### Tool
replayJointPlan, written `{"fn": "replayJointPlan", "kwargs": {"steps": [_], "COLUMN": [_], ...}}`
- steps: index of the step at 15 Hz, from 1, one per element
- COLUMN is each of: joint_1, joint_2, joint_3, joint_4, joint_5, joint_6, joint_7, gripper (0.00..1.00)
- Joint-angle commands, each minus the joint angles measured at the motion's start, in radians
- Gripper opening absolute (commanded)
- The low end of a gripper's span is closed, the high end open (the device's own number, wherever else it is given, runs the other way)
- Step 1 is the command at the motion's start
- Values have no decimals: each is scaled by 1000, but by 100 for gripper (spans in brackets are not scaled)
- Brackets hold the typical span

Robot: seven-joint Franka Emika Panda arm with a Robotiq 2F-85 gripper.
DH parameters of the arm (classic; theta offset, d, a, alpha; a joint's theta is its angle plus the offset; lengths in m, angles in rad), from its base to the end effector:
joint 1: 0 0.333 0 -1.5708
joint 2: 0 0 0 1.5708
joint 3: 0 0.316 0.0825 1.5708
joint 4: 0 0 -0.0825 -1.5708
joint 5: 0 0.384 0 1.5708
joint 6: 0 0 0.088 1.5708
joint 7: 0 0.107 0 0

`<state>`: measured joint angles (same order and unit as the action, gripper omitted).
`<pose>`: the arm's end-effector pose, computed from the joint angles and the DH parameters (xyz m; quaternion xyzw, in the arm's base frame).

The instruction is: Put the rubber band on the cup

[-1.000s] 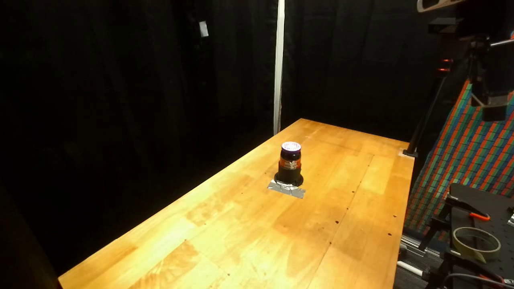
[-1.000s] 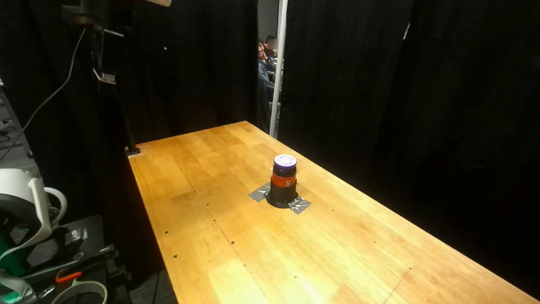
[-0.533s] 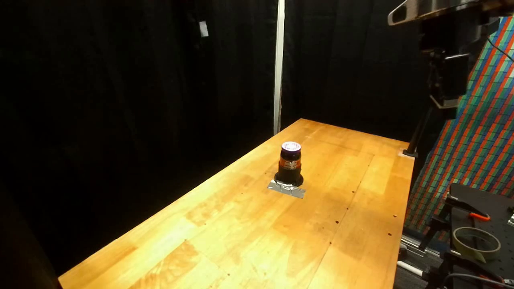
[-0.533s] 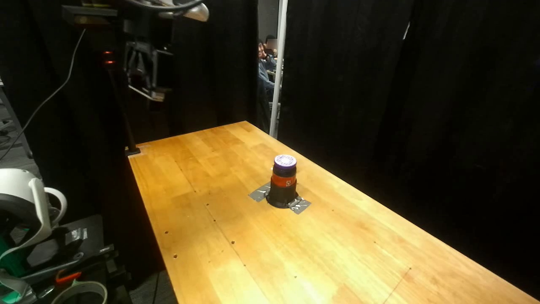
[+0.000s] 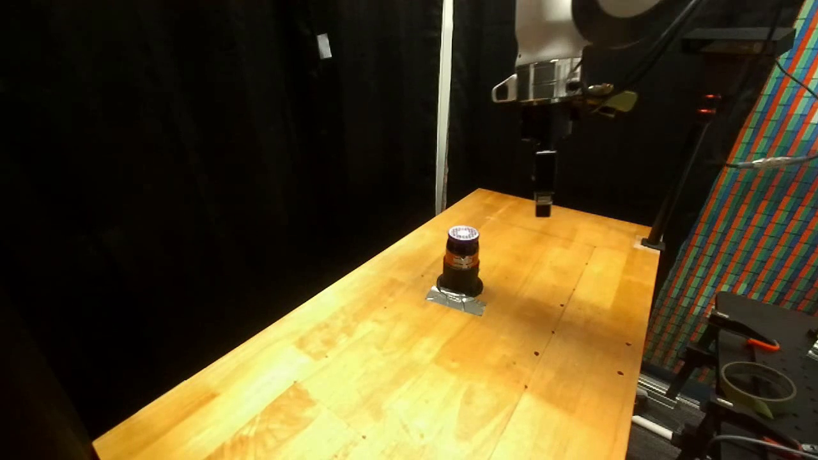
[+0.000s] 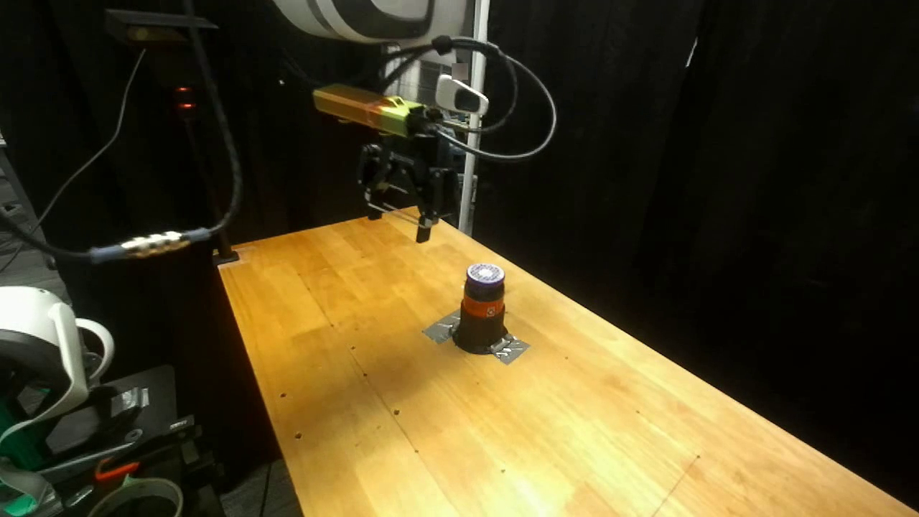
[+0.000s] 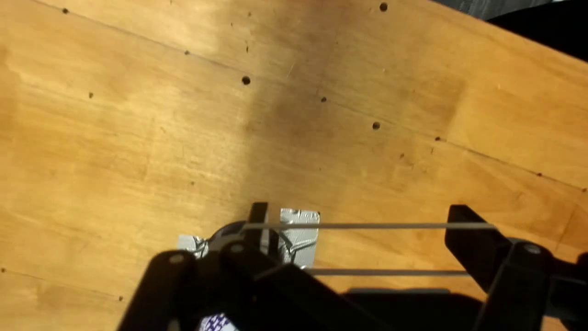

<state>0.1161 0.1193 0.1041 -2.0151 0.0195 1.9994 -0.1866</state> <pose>0.5474 0.1227 0.3840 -0.9780 -0.1970 0.0674 0.0136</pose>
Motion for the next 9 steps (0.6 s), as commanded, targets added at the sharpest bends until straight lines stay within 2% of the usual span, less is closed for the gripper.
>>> {"fn": "replayJointPlan", "kwargs": {"steps": [1, 5, 9], "joint_1": [-3, 2, 8], "joint_2": [196, 345, 427], "joint_3": [2, -1, -8], "joint_4": [228, 388, 455], "joint_5": [-19, -30, -48], "joint_6": [-5, -2, 51], "joint_7": [8, 27, 36], "gripper": [100, 100, 100]}}
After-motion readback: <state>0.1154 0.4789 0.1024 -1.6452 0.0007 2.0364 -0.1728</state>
